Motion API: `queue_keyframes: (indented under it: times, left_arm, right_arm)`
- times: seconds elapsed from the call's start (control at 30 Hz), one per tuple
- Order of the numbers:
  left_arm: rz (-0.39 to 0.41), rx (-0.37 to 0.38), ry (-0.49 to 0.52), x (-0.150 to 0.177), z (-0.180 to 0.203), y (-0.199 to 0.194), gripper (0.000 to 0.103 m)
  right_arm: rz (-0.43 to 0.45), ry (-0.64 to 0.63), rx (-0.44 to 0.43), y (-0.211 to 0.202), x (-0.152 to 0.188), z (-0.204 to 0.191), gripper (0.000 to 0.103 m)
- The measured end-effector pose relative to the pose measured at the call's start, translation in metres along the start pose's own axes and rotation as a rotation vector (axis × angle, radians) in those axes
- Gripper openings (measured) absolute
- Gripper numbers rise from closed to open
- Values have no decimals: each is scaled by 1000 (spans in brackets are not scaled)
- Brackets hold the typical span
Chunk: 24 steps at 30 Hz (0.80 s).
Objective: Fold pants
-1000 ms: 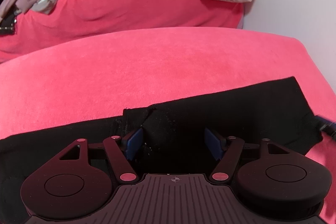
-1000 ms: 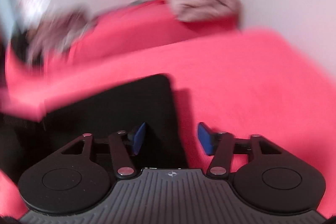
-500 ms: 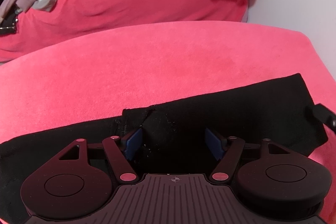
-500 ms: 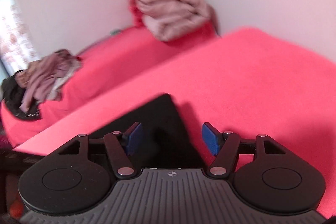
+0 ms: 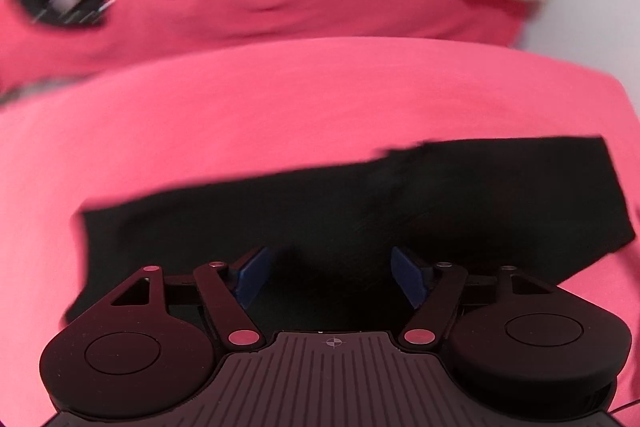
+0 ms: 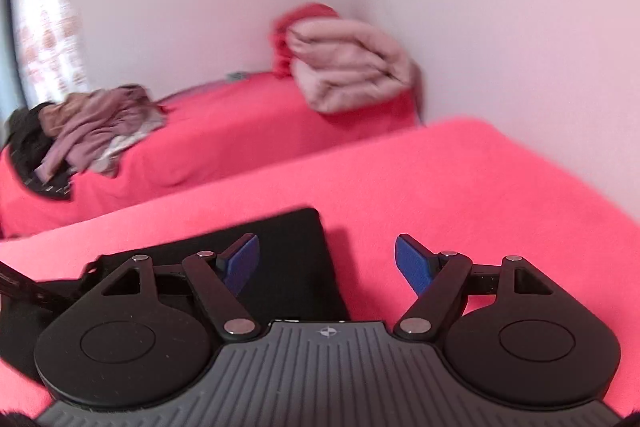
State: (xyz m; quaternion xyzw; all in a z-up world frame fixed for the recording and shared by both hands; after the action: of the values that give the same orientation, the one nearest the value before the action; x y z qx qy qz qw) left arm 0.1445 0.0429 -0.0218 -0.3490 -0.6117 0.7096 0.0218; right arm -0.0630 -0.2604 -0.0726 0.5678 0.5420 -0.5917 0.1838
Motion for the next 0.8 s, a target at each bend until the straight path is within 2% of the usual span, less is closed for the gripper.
queue_keyframes:
  times: [0.03,0.1,0.17,0.2,0.3,0.47,0.67,0.8]
  left_arm:
    - [1,-16,-50,11,-17,-5,103]
    - [-1,-40,-171,33,-54,-13,103]
    - [-7,-62,-292,56,-87,-17,103]
    - [-13,-71,-350,67,-102,-16,103]
    - [-21,-76,-512,96,-136,-13,103]
    - [29,20,-733,114,-168,0,103]
    - [82,28,-754,98,-167,7,103]
    - [101,109,-808,101,-170,3,103]
  right_arm:
    - [-15,-43,-54,1,-1,-12,77]
    - [-60,-132,-161,9,1,-41,66]
    - [-120,-235,-258,21,7,-75,41]
    - [-143,-279,-291,29,10,-92,39]
    - [-191,-388,-367,44,18,-135,39]
    - [-271,-487,-399,65,34,-171,39]
    - [-320,-521,-392,68,50,-178,39]
    - [-327,-514,-395,67,49,-174,41]
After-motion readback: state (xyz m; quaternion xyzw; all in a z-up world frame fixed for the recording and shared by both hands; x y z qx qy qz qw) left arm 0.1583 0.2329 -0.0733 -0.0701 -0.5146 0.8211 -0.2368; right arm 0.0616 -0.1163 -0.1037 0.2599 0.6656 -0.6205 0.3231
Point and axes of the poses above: each gripper's, at about its wrist camera, not at the fingertips, and y roughly the way its jaws point, z to its right, x to its underside, the point moved 3 cm from there along y, roughly the way its jaws point, and after that the axes turned 5 degrees about y, right-handed, at the moved point
